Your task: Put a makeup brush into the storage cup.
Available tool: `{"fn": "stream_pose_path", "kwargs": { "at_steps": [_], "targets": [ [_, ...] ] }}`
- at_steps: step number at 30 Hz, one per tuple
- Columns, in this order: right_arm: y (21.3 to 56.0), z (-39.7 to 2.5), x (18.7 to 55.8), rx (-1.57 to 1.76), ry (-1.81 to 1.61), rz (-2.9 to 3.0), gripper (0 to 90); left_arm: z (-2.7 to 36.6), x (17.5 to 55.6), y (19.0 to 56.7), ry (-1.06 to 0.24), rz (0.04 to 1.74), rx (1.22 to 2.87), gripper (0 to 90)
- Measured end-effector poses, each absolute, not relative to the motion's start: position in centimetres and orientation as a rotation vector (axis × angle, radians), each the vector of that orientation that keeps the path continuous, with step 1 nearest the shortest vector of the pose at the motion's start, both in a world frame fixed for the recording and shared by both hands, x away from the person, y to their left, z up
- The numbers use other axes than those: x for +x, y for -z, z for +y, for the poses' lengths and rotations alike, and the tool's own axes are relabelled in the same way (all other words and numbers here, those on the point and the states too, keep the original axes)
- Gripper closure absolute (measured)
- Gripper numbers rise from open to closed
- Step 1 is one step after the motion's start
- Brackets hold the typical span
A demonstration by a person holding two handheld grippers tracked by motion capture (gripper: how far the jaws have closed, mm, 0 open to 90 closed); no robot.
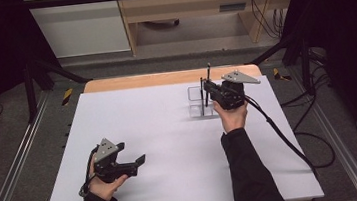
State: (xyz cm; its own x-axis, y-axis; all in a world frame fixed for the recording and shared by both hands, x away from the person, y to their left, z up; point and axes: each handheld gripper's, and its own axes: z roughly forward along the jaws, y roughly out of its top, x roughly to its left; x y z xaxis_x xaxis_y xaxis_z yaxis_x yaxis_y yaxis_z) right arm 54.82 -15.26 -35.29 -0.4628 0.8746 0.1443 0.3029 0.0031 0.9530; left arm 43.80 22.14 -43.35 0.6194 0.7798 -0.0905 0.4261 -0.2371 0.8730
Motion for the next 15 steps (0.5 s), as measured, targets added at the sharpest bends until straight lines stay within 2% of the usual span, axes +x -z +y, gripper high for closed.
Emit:
{"fn": "stream_pose_path", "kwargs": {
  "at_steps": [15],
  "targets": [
    [35.3,-15.6,56.8,1.260,-1.479,1.718,84.1,22.3,43.8,43.3,-0.454,0.967,1.867,9.2]
  ]
}}
